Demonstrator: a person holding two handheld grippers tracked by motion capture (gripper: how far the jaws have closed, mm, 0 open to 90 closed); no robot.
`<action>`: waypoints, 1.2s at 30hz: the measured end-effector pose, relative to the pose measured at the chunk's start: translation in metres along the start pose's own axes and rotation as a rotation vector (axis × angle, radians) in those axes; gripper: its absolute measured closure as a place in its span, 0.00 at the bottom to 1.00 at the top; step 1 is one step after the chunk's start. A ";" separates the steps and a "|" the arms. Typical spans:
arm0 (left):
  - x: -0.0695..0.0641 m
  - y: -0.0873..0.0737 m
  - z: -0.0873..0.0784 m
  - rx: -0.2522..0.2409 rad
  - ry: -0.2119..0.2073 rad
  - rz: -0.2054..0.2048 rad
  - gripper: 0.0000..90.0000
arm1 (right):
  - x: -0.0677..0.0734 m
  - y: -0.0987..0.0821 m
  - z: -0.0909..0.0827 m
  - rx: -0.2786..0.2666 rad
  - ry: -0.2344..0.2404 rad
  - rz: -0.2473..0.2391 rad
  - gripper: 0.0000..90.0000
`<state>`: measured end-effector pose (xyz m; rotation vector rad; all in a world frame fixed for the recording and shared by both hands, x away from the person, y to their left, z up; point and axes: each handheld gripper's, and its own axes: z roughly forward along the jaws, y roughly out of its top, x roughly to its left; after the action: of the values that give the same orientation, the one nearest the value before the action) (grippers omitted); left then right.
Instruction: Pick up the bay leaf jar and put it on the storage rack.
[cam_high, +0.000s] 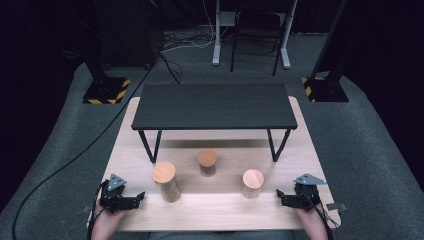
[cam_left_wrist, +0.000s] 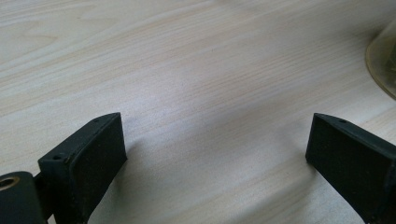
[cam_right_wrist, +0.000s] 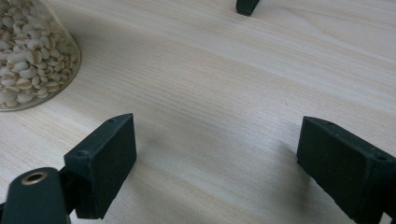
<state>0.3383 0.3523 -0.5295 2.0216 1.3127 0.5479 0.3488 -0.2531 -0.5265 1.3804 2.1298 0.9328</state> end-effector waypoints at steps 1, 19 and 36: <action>0.000 0.000 0.000 0.000 0.000 0.000 0.05 | 0.000 0.000 0.000 0.000 0.000 0.000 0.12; 0.000 -0.001 -0.001 -0.002 -0.004 0.001 0.06 | 0.000 0.000 0.000 0.001 0.000 -0.001 0.12; 0.008 0.003 -0.024 -0.084 0.002 -0.027 0.07 | 0.000 0.000 0.000 0.001 0.000 -0.001 0.12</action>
<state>0.3278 0.3658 -0.5111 1.9331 1.2944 0.5828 0.3484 -0.2529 -0.5265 1.3797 2.1305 0.9316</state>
